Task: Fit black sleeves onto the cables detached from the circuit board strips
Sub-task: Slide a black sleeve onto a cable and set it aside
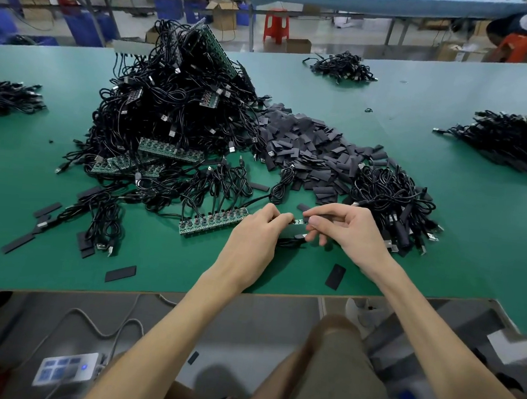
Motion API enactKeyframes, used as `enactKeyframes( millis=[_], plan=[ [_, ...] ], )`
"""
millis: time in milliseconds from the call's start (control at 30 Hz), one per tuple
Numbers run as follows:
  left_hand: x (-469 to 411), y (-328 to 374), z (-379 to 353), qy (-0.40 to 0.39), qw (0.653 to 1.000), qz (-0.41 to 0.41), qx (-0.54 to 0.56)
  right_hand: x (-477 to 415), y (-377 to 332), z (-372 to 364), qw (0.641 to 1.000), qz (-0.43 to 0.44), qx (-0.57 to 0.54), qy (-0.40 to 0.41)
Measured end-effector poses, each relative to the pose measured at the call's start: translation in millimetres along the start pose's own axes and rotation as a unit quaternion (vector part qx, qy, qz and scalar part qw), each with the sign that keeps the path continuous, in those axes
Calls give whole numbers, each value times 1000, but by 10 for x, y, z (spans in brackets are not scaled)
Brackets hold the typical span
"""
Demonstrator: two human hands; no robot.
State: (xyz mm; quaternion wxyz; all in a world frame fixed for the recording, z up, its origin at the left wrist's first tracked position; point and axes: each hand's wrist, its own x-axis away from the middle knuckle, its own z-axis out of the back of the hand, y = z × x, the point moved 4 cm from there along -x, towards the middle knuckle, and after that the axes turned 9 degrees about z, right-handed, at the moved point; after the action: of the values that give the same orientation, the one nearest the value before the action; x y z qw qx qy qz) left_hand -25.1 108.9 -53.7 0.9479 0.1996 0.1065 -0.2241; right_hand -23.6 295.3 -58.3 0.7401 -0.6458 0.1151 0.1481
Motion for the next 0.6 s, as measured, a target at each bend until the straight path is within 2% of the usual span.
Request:
enactKeyframes(
  millis=[267,600],
  plan=[
    [5,-19,12,15,1000,18,16,-1,21,14,1000,-2,-8,9],
    [3,-26,40,31,999,-3,41,-9,17,16,1000,-2,-23,10]
  ],
)
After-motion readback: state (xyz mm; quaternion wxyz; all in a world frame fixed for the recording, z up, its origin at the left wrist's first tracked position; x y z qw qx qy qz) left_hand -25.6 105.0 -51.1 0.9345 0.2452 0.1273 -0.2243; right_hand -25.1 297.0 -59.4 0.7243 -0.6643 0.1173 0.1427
